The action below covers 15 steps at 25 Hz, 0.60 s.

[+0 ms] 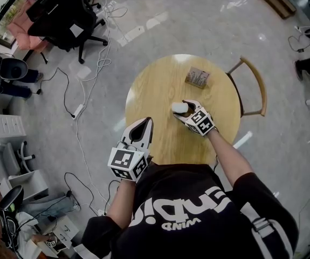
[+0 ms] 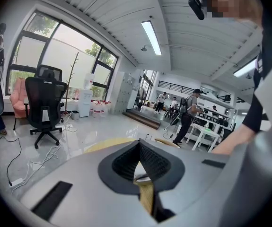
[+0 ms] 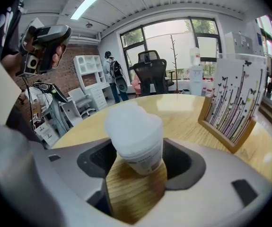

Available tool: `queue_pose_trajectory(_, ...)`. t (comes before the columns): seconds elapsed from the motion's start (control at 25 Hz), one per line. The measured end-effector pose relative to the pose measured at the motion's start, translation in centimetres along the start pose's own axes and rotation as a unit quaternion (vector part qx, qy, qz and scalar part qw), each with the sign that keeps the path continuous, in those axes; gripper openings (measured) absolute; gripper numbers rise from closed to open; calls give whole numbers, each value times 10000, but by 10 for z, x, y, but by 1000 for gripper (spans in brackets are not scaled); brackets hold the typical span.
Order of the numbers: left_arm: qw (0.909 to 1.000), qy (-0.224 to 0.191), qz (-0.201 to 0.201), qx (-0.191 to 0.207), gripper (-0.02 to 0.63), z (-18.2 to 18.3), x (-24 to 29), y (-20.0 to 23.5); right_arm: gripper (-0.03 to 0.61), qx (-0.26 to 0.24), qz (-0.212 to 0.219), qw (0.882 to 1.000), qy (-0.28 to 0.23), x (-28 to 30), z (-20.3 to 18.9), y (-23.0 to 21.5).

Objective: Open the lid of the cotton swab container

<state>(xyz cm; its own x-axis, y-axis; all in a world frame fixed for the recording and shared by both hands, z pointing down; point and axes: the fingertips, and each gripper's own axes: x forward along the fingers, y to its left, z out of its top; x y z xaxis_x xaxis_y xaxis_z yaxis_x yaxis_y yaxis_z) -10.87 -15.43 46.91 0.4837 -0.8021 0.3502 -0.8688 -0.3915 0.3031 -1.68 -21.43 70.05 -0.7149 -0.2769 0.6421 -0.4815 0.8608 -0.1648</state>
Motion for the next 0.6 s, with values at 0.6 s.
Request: queue_pose_trajectory(0.6, 10000, 39, 35, -42, 8, -5, 1, 3, 276, -50, -125, 9999, -22, -3, 1, -1)
